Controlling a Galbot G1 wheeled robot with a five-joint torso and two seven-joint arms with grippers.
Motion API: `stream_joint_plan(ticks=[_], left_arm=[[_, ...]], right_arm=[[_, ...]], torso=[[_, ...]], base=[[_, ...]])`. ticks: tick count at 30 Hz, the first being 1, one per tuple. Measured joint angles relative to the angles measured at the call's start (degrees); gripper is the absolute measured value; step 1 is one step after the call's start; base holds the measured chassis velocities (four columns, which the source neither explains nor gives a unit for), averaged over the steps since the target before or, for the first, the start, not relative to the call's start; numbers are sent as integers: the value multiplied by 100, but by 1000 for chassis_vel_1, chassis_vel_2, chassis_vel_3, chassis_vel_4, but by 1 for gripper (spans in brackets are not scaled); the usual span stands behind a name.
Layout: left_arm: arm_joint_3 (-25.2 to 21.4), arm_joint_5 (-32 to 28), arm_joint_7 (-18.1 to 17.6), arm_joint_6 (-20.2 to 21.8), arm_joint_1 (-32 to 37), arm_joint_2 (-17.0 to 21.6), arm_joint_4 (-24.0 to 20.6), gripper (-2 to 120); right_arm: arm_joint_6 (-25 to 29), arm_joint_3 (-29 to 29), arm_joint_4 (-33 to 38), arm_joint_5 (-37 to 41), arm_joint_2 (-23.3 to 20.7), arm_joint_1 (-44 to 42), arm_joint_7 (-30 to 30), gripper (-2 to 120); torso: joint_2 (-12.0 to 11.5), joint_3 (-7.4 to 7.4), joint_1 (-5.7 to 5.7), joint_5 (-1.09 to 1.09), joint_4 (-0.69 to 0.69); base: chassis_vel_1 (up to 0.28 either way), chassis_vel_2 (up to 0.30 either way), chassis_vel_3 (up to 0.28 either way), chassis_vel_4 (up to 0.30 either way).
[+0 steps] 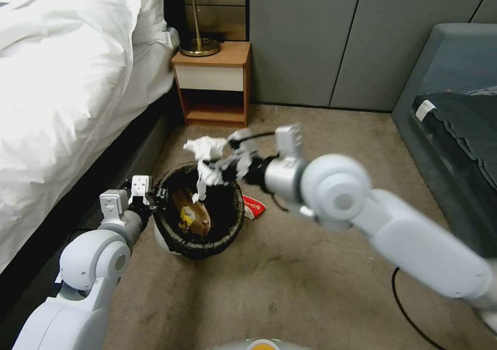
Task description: Pick up the trash bin, then pick up the garbage from the floor and place it into the trash bin.
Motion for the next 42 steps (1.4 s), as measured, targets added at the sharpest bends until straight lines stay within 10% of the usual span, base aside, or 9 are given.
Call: stream_joint_plan(ticks=[11, 42], left_arm=[[11, 19, -2, 0, -16, -44, 32, 6], [-27, -27, 2, 0, -74, -25, 87, 6]], right_arm=[[5, -80, -349, -417, 142, -415, -254, 0], [-66, 308, -472, -648, 485, -397, -256, 100]], torso=[[0, 0, 0, 1, -1], [0, 0, 0, 1, 1]], base=[[0, 0, 0, 0], [0, 0, 0, 0]])
